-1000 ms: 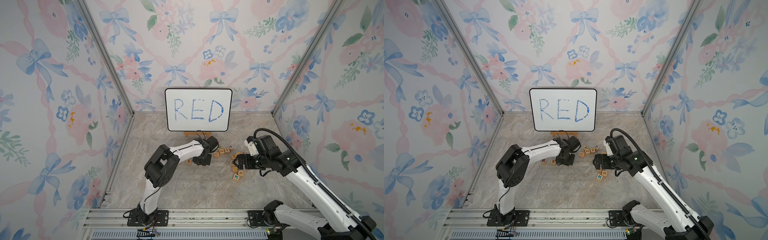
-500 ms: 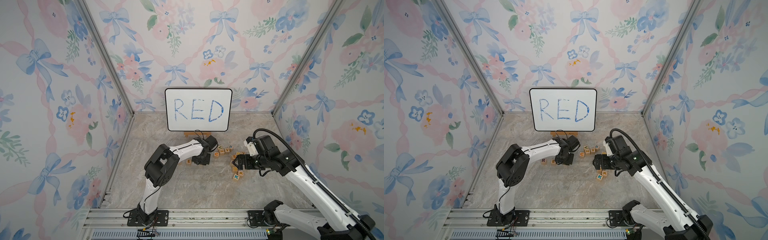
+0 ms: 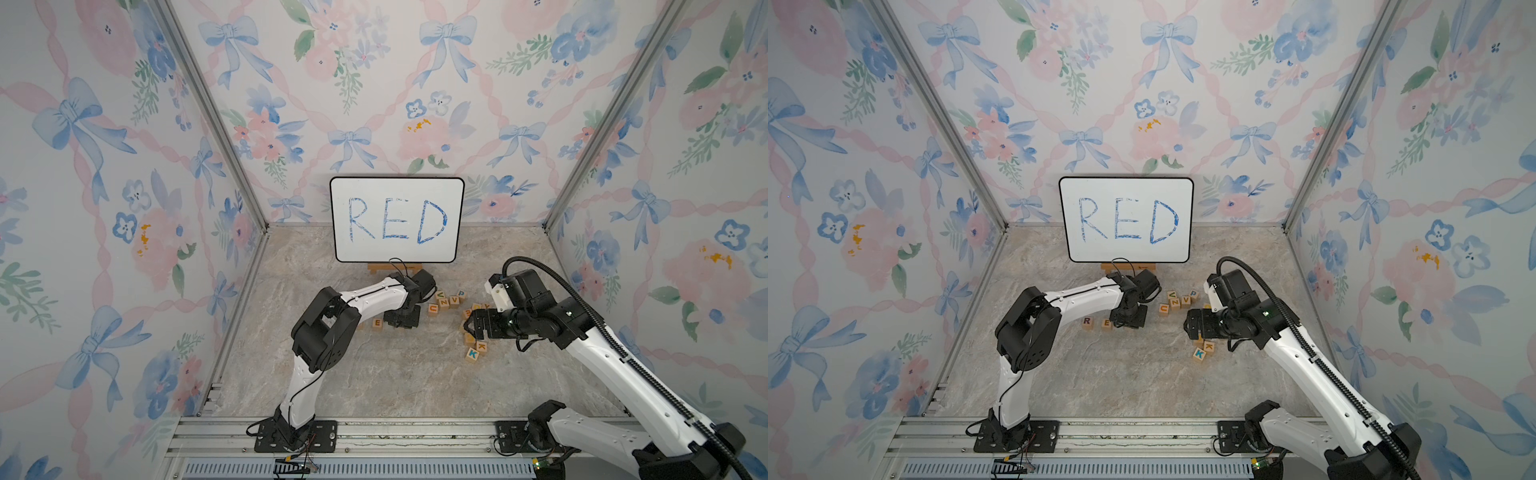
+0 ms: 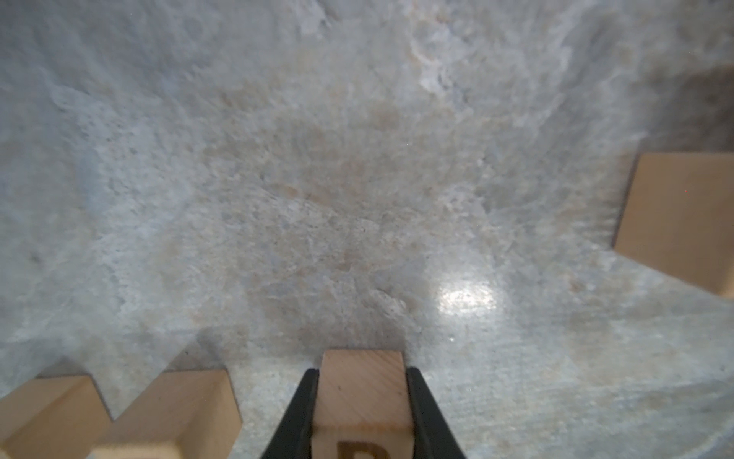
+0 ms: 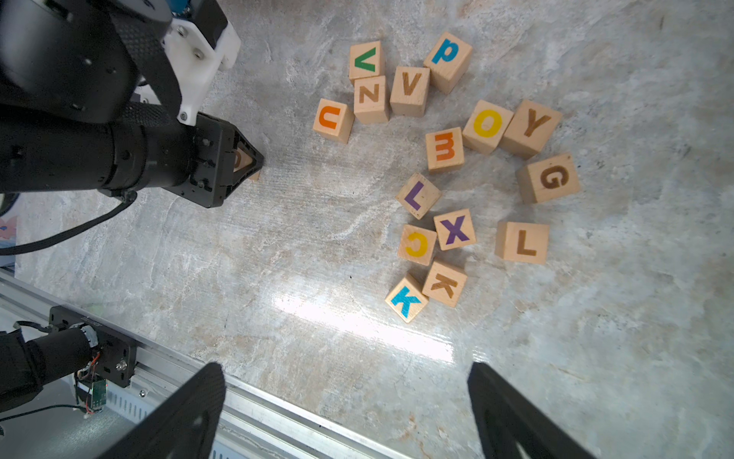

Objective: Assemble the uppercase word "red" with letter blocks
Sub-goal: Adjust the letter block at the center of the board.

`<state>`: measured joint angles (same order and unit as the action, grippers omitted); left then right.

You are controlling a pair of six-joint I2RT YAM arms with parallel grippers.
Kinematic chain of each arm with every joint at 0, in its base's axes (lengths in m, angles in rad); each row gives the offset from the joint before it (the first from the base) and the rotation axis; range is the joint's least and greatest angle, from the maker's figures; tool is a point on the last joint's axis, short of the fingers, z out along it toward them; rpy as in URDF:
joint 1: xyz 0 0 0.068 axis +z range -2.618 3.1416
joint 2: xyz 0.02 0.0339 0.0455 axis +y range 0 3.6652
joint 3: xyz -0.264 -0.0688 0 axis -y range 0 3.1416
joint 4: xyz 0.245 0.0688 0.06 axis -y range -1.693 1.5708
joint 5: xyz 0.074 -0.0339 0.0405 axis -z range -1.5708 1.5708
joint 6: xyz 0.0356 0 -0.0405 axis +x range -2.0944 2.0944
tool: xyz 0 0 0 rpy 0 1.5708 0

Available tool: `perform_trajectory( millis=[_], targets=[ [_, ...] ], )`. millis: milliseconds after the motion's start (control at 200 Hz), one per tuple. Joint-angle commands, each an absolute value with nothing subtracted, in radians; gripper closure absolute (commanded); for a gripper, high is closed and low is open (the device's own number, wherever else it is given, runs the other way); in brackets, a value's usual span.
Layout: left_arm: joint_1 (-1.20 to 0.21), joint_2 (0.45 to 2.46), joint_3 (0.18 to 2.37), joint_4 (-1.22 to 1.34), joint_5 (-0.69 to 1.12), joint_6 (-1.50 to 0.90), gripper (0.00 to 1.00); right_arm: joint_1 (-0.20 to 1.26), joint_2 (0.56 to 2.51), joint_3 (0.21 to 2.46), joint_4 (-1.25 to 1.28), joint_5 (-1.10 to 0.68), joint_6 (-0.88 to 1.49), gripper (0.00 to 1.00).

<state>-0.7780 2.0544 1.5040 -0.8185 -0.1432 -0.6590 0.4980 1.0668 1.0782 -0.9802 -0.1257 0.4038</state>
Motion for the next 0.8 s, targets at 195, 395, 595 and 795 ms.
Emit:
perform_trajectory(
  millis=[195,395,595,795],
  targets=[
    [-0.768,2.077,1.491,-0.863,-0.158,-0.665,0.91,0.488,1.072,1.078,-0.980,-0.142,0.382,0.03],
    [-0.767,2.070,1.491,-0.863,-0.167,-0.648,0.81,0.488,1.080,1.080,-0.973,-0.155,0.376,0.03],
    [-0.764,2.059,1.486,-0.864,-0.189,-0.641,0.02,0.486,1.079,1.081,-0.978,-0.161,0.373,0.03],
    [-0.763,2.050,1.523,-0.864,-0.195,-0.641,0.02,0.486,1.083,1.087,-0.980,-0.166,0.366,0.03]
  ],
)
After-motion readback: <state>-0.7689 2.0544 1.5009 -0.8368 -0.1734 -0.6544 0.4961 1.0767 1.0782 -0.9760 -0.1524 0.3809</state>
